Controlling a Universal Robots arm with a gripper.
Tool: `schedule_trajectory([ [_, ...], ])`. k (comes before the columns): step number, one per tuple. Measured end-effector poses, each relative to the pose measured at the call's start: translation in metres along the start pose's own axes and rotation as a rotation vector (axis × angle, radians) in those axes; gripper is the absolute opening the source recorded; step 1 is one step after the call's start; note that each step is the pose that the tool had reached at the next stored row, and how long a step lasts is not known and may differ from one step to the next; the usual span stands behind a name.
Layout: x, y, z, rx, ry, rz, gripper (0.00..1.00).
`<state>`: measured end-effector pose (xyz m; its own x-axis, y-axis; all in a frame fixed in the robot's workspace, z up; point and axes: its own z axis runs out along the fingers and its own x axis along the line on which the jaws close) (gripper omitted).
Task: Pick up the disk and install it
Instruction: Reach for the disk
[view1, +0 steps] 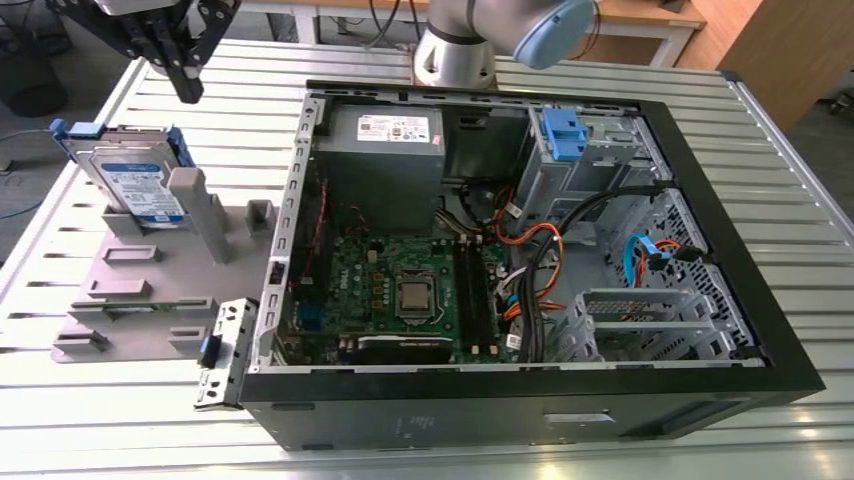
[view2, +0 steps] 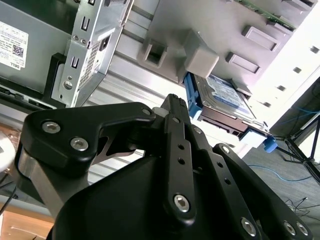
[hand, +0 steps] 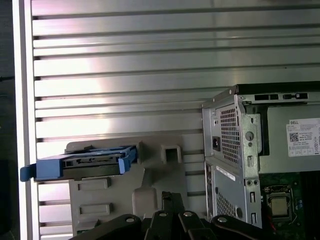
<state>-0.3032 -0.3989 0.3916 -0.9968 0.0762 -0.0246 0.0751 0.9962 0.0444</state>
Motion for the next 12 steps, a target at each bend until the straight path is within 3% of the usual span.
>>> schedule_trajectory([
  [12, 0.0145, -0.0011, -0.0002, 0.0, 0.0, 0.0, 0.11],
])
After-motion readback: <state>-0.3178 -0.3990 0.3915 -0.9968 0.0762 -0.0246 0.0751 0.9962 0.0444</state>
